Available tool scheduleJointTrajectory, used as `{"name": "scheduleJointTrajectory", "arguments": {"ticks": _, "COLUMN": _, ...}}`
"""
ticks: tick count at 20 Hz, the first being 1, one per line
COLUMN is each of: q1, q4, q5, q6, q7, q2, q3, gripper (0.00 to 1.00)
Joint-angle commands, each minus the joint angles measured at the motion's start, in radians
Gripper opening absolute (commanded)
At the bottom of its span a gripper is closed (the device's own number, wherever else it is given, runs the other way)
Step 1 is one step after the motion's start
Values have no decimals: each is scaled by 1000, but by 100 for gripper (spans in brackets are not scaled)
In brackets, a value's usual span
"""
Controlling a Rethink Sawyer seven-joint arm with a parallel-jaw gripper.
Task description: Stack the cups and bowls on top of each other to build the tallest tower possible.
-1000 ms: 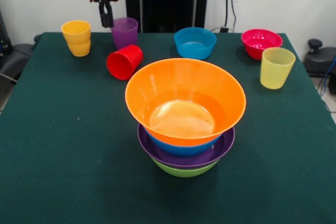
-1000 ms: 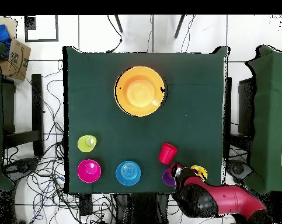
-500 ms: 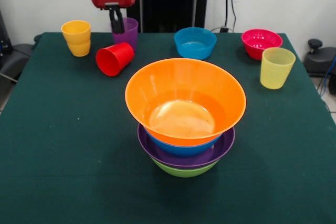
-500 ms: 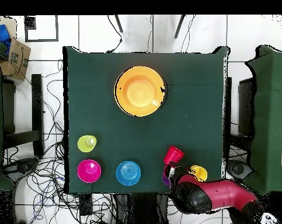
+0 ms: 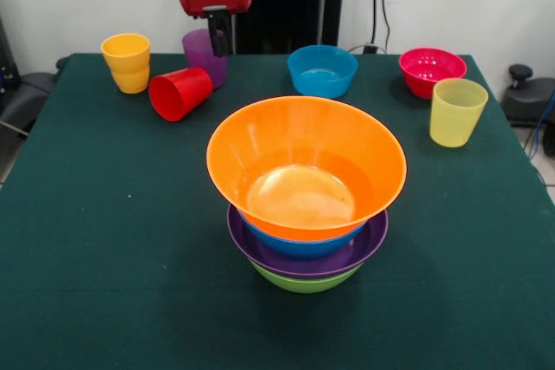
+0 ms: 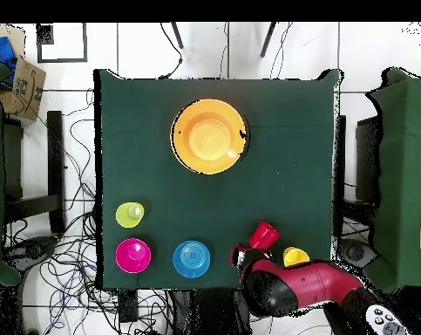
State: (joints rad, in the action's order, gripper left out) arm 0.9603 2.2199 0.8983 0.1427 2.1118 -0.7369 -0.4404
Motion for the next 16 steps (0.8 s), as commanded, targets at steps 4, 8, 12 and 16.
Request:
{"name": "scheduleJointTrajectory", "arguments": {"ticks": 4, "q1": 68, "q4": 175, "q5": -6, "q6": 64, "q7": -65, "q2": -136, "q3": -63, "gripper": 0}}
{"name": "scheduleJointTrajectory", "arguments": {"ticks": 8, "q1": 90, "q4": 162, "q5": 30, "q6": 63, "q7": -69, "q2": -110, "q3": -55, "gripper": 0}}
{"name": "scheduleJointTrajectory", "arguments": {"ticks": 12, "q1": 181, "q4": 221, "q5": -41, "q6": 124, "q7": -144, "q2": -185, "q3": -145, "gripper": 0}}
{"name": "scheduleJointTrajectory", "arguments": {"ticks": 16, "q1": 194, "q4": 208, "q5": 6, "q6": 124, "q7": -131, "q2": -153, "q3": -133, "gripper": 0}}
